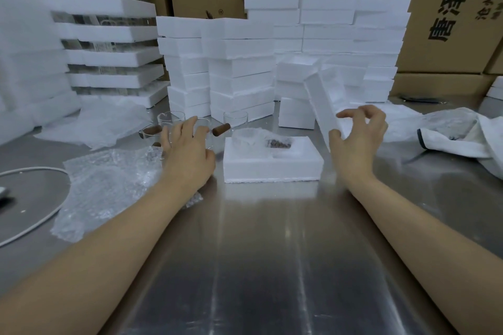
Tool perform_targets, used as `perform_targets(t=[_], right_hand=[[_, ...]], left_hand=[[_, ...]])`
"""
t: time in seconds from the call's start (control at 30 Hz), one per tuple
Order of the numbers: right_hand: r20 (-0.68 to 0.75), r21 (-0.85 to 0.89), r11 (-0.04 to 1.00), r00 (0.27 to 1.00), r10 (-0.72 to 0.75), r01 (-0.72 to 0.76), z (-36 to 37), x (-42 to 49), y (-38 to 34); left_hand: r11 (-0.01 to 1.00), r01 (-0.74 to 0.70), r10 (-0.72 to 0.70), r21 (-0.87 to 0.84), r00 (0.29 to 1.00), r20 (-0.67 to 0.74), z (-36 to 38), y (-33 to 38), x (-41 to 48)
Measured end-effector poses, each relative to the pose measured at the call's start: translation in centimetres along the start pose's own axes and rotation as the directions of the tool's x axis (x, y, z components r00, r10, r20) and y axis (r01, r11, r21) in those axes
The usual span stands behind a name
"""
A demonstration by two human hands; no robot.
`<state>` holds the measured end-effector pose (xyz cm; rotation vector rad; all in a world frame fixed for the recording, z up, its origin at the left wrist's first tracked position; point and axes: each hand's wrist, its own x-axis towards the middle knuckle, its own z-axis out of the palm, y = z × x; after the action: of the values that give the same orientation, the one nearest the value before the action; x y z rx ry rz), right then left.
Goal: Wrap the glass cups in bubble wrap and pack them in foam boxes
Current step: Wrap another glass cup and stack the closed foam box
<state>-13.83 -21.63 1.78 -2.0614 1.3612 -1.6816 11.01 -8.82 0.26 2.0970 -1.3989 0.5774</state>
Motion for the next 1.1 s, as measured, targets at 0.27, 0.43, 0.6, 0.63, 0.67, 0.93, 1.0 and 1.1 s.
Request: perform_targets(t=[0.27, 0.43, 0.6, 0.63, 0.67, 0.93, 1.0, 1.1], right_hand=[[0.308, -0.004, 0.963, 0.916, 0.258, -0.270, 0.3, 0.9, 2.0], [0.094, 0.107, 0.971, 0.974, 0.206, -0.216, 0.0, 0.8, 1.3], [0.099, 0.711, 0.683, 0.986, 0.138, -0.167, -1.3, -0.3, -5.0], [0.144, 0.769, 0.614, 0.984, 0.107, -0.180, -1.3, -0.7, -6.1], [0.198, 0.796, 0.571, 0.978, 0.067, -0.200, -1.2, -1.3, -7.0], [0.619, 0.779, 0.285, 0.758, -0.206, -0.559, 0.4, -5.0, -8.2], [0.635, 0.759, 0.315, 0.754, -0.168, -0.569, 0.5, -4.6, -7.8], [0.416, 0.800, 0.384, 0.887, 0.201, -0.462, 0.6, -3.2, -6.4]], left_hand=[[0.820, -0.165, 0.314, -0.548, 0.931, 0.188, -0.5, 1.9, -0.9], [0.867, -0.252, 0.369, -0.429, 0.904, 0.216, 0.0, 2.0, -1.2], [0.883, -0.247, 0.289, -0.399, 0.956, 0.046, -0.6, 3.2, -1.3], [0.856, -0.215, 0.249, -0.469, 0.968, 0.010, -0.8, 3.5, -1.3], [0.810, -0.165, 0.196, -0.563, 0.981, -0.005, -1.1, 3.9, -1.4], [0.488, 0.010, 0.081, -0.873, 0.995, 0.057, -1.8, 4.6, -1.7], [0.461, 0.025, 0.043, -0.887, 0.998, 0.051, -1.6, 4.5, -1.3], [0.424, 0.136, -0.068, -0.895, 0.991, 0.118, -1.4, 4.0, -0.8]])
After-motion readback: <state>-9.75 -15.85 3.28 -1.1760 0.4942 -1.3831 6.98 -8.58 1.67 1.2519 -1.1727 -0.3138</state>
